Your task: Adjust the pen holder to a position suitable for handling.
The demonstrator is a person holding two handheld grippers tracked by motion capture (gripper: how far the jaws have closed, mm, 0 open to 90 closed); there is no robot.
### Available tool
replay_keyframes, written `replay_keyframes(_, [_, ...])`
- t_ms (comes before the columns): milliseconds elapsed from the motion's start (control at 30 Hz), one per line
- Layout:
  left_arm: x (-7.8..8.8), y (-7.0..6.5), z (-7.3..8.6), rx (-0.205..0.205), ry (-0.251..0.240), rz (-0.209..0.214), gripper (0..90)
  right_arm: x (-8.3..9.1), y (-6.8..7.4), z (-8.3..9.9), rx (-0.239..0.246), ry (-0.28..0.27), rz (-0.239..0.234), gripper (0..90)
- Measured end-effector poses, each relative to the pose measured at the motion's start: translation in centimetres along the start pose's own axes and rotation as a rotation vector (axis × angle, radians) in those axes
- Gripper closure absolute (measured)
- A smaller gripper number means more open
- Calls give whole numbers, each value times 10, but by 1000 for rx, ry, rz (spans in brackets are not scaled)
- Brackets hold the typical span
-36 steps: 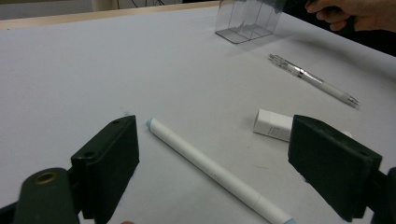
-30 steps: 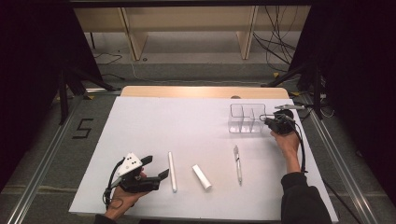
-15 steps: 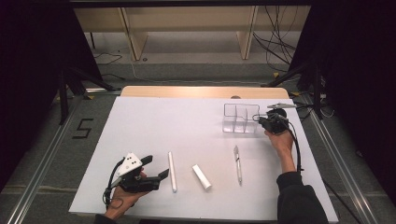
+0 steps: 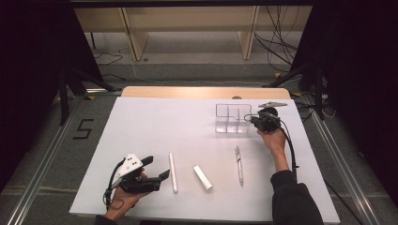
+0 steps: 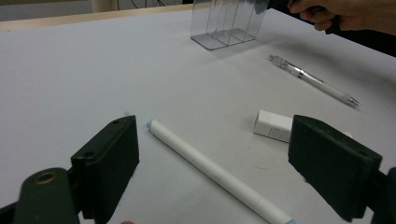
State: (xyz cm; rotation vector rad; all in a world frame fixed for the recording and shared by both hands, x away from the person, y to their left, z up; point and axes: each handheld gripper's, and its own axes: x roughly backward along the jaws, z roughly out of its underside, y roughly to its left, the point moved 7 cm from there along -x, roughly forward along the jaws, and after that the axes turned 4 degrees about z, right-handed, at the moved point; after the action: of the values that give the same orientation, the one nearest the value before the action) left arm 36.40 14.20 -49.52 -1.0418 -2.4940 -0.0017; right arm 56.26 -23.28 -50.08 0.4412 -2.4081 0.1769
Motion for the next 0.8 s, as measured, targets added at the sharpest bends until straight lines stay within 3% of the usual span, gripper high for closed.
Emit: replay_keyframes(800, [0,-1,0,-6,0,8,158,-19,51,-16,53,7,-48,900])
